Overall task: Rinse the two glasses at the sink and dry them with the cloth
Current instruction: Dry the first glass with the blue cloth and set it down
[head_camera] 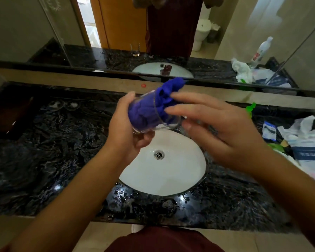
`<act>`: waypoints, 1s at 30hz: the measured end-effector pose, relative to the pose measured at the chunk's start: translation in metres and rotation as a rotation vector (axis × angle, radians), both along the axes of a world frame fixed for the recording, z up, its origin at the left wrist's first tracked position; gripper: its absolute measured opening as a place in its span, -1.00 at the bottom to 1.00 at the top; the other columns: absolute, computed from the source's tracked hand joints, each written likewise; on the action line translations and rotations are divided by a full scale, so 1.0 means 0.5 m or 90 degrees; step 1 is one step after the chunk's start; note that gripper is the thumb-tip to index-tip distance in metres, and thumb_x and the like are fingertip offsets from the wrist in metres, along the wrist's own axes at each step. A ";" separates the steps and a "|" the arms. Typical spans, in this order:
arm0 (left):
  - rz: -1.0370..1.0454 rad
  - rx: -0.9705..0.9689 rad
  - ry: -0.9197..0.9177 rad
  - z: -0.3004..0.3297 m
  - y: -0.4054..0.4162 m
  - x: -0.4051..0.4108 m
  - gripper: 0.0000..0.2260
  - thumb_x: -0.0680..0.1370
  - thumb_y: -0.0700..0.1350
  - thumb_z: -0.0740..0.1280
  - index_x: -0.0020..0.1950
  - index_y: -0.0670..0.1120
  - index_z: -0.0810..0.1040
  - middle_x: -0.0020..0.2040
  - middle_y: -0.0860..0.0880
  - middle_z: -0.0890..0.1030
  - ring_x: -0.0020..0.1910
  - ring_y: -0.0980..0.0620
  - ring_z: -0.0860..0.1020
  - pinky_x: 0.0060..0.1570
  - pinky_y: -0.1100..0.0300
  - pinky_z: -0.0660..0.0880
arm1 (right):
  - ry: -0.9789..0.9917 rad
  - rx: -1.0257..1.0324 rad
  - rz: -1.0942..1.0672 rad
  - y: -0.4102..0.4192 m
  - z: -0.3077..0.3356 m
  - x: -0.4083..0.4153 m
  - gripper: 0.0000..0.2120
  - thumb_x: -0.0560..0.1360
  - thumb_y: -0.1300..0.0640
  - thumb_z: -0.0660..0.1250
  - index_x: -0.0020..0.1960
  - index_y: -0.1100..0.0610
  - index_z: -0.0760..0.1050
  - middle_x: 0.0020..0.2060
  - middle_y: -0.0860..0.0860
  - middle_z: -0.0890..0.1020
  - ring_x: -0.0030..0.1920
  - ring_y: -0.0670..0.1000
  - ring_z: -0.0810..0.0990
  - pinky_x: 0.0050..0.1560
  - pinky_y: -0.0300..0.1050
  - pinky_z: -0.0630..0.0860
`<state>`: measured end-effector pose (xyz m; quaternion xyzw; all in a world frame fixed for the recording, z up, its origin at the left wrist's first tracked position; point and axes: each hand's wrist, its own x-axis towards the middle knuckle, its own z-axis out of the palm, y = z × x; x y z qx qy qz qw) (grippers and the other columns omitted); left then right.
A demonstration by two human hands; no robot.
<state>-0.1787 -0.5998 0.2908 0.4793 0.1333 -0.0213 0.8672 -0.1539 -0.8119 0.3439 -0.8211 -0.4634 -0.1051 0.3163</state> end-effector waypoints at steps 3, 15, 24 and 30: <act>-0.147 -0.041 0.051 -0.001 0.003 -0.004 -0.54 0.68 0.20 0.08 0.21 -0.14 0.54 -0.21 -0.17 0.49 -0.58 0.08 0.29 -0.65 0.37 0.11 | -0.027 -0.081 0.026 -0.002 -0.004 0.028 -0.66 0.68 0.04 0.26 0.43 -0.01 0.53 0.44 -0.09 0.52 0.31 -0.10 0.59 0.16 0.05 0.62; 0.112 0.361 -0.093 -0.011 -0.038 -0.023 -0.66 0.69 0.10 0.15 0.04 -0.15 0.51 -0.17 0.02 0.60 -0.26 0.07 0.57 -0.38 0.26 0.46 | 0.197 -0.028 -0.191 0.049 -0.048 0.018 -0.69 0.51 -0.12 0.48 0.20 -0.03 0.66 -0.28 -0.21 0.64 -0.27 -0.29 0.56 -0.25 -0.43 0.40; 0.185 0.546 -0.561 -0.016 -0.008 -0.010 -0.77 0.60 -0.08 0.11 0.09 -0.11 0.52 -0.15 0.06 0.57 -0.23 0.06 0.54 -0.15 0.23 0.48 | 0.782 0.255 -0.169 0.066 -0.039 -0.038 -0.69 0.46 -0.14 0.40 -0.32 0.04 0.63 -0.59 0.00 0.44 -0.64 -0.04 0.27 -0.57 -0.29 0.15; 0.169 0.167 -0.165 0.017 -0.032 -0.012 -0.74 0.57 0.15 0.18 -0.05 0.06 0.61 -0.14 0.02 0.66 -0.22 -0.01 0.64 -0.34 0.14 0.50 | 0.174 0.140 -0.055 0.014 -0.005 -0.045 -0.67 0.57 0.18 0.36 0.31 0.02 0.54 0.23 -0.06 0.64 0.02 0.02 0.64 -0.12 -0.03 0.57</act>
